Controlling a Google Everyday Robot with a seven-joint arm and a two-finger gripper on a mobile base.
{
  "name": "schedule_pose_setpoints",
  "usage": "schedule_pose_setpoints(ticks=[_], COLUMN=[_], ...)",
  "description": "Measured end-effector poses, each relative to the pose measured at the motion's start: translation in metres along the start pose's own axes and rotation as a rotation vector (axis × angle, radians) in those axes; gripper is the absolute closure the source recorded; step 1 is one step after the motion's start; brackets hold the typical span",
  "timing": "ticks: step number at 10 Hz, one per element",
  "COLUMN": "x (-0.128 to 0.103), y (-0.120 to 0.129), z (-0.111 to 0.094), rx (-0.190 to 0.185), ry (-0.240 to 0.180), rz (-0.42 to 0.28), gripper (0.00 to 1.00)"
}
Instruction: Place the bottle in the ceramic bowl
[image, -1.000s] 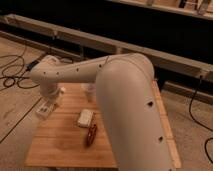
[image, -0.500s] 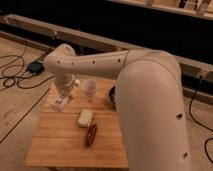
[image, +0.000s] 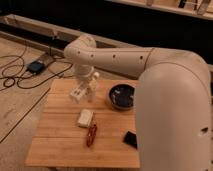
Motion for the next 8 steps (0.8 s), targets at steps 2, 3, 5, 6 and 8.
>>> schedule_pose_setpoints(ticks=[2, 3, 5, 6, 8], x=[0.035, 0.047, 0.071, 0.079, 0.092], y=[0.023, 0.032, 0.054, 0.063, 0.08], z=[-0.001, 0.001, 0.01, 0.017, 0.031], rx=[-0.017, -0.024, -0.049, -0.058, -0.069], ry=[0.04, 0.051, 0.061, 0.059, 0.054], rz=[0.026, 0.032, 0.06, 0.074, 0.105], gripper=[0.84, 0.84, 0.84, 0.84, 0.84])
